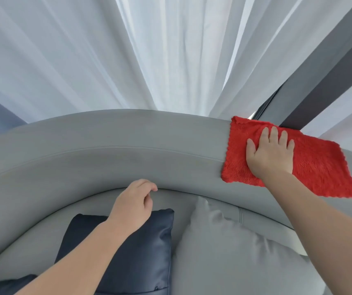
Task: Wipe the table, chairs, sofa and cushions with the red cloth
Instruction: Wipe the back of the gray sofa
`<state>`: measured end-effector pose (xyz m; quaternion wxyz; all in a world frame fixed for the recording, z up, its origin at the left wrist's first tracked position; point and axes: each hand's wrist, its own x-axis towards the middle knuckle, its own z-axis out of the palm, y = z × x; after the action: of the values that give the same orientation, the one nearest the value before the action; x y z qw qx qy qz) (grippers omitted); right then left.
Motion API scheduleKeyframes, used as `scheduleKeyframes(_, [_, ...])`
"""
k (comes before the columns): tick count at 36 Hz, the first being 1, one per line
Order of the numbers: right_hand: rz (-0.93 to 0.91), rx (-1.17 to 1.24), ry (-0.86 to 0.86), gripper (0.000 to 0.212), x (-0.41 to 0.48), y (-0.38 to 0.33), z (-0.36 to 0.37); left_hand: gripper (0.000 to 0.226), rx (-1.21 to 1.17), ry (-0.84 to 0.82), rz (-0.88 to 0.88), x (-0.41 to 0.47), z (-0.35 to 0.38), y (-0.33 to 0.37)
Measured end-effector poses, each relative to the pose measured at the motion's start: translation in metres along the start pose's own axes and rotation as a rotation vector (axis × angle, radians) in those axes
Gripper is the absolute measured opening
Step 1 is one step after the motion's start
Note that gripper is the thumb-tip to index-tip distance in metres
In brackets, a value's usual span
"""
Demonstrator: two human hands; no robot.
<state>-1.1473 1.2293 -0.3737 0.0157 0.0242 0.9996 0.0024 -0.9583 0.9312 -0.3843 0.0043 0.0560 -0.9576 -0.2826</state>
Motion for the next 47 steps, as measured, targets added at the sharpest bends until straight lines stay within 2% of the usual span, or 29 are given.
scheduleKeyframes(17, [-0.009, -0.010, -0.006, 0.074, -0.005, -0.054, -0.002, 0.029, -0.007, 0.025, -0.095, -0.023, -0.021, -0.055])
scheduleKeyframes(31, [-0.219, -0.022, 0.020, 0.072, -0.012, -0.176, -0.003, 0.029, -0.048, 0.068, -0.194, -0.045, -0.052, -0.098])
scheduleKeyframes(47, [-0.332, -0.029, 0.032, 0.073, -0.027, -0.258, -0.002, 0.029, -0.031, 0.127, -0.217, -0.071, -0.078, -0.156])
